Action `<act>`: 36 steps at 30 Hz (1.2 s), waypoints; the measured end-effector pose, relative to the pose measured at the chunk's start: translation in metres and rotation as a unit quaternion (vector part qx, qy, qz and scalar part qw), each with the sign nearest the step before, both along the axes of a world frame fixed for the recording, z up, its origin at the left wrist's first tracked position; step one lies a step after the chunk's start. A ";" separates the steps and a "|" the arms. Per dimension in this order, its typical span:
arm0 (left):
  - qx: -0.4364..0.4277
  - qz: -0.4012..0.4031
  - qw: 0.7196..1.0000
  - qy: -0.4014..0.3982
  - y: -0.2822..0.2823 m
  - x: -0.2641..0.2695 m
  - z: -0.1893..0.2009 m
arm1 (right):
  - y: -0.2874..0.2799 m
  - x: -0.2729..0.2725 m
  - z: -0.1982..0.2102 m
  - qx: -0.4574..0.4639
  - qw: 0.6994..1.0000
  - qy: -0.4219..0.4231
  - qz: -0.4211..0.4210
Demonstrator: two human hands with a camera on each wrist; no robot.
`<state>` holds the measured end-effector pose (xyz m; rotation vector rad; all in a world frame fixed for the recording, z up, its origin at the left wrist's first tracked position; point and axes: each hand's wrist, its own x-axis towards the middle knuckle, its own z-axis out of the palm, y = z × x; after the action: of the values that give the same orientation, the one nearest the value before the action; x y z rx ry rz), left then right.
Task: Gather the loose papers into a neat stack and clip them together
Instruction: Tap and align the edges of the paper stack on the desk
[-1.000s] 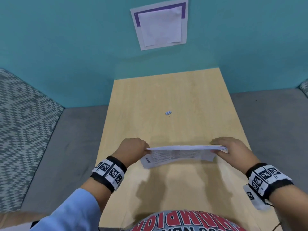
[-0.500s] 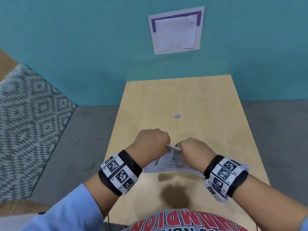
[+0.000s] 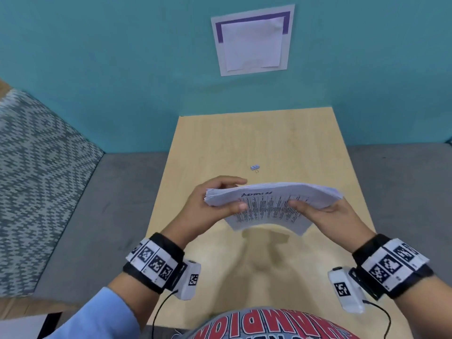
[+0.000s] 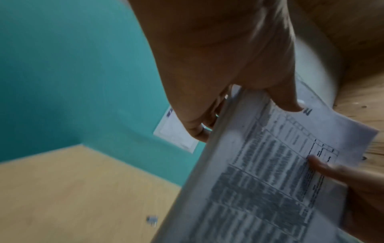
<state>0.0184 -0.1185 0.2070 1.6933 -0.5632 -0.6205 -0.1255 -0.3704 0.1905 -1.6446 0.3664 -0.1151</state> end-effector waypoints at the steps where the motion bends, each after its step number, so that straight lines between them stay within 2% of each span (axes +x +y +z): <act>1: 0.011 -0.015 1.000 0.013 -0.006 -0.003 -0.010 | 0.001 0.000 -0.009 0.003 1.000 0.009 -0.004; 3: 0.044 -0.010 0.998 0.034 -0.016 -0.009 -0.034 | 0.005 -0.001 -0.029 0.008 0.999 0.031 -0.017; 7: 0.067 0.073 0.993 0.069 -0.028 -0.011 -0.066 | 0.008 0.004 -0.049 0.021 0.997 0.036 -0.064; 14: 0.061 0.057 0.995 0.053 -0.033 -0.001 -0.067 | 0.003 0.013 -0.055 -0.030 0.993 0.038 -0.105; 17: 0.068 0.049 0.996 0.039 -0.031 0.008 -0.064 | -0.004 0.018 -0.056 -0.035 0.993 0.049 -0.098; 24: 0.087 -0.015 0.991 0.100 -0.022 0.029 -0.051 | -0.012 0.023 -0.044 0.033 0.998 0.054 -0.030; 28: 0.059 0.029 0.988 0.141 -0.014 0.034 -0.048 | -0.008 0.033 -0.044 0.086 0.995 0.042 -0.024; 32: 0.032 0.024 0.973 0.227 -0.005 0.027 -0.071 | -0.002 0.048 -0.052 0.157 0.985 0.041 -0.050; 36: 0.051 0.012 0.969 0.241 0.008 0.021 -0.093 | 0.002 0.061 -0.068 0.171 0.981 0.079 -0.042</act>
<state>0.0397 -0.1109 0.1137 1.5651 -0.1644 -1.0191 -0.0642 -0.3680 0.1227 -1.3019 0.5453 0.0155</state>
